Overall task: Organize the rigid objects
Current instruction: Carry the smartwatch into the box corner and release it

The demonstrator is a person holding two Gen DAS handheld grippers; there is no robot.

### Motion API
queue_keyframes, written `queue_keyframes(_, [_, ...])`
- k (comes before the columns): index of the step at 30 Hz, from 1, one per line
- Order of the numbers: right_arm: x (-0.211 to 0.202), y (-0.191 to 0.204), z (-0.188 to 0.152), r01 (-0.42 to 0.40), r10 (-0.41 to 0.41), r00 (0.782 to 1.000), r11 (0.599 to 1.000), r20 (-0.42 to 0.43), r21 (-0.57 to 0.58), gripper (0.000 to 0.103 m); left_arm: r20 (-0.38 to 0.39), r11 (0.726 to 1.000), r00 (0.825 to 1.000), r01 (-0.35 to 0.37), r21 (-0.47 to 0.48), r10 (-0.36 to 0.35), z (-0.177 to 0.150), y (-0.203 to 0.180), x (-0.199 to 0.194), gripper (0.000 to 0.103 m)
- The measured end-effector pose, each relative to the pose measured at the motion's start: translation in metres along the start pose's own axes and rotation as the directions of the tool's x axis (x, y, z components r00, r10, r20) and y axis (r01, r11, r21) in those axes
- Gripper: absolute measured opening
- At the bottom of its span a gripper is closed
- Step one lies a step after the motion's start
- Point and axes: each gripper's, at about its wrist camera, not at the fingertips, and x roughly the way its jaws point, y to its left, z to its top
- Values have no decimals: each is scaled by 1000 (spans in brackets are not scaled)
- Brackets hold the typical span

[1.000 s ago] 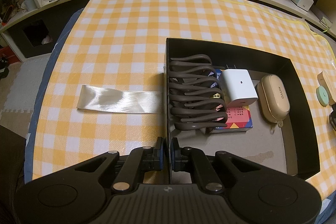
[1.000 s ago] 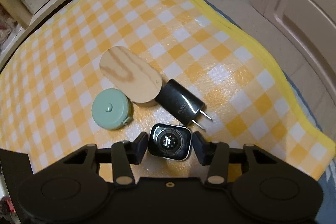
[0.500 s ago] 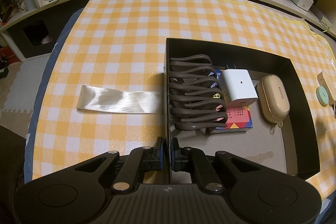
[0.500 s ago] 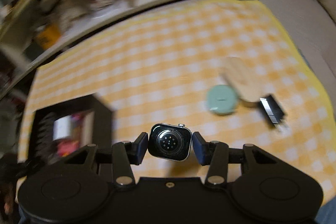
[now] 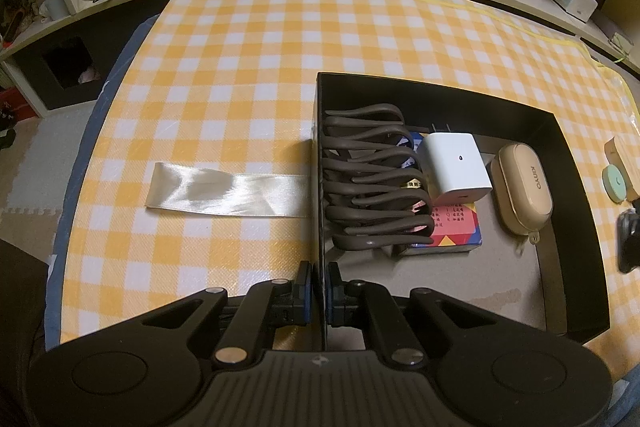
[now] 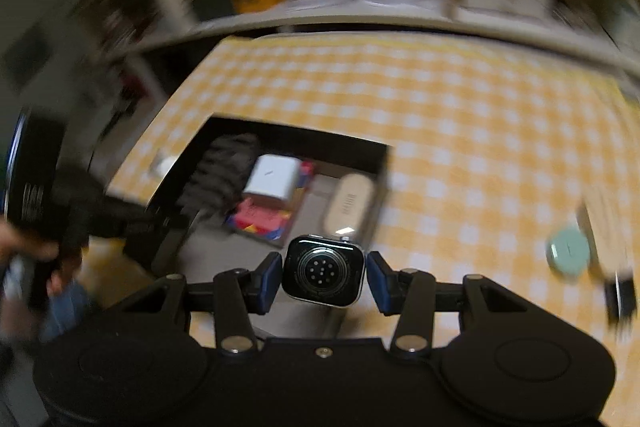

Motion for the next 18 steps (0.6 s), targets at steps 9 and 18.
queue_keyframes(9, [17,25,-9,-40,22,997,971,-81,-237,48,-1,1000,1000,1,0,-1,1,1,1,7])
queue_keyframes(18, [15,27,-10,-46,26,994,980,-108,-196,60,-2,1000,1000,2,-1,-2,1,1,1,7])
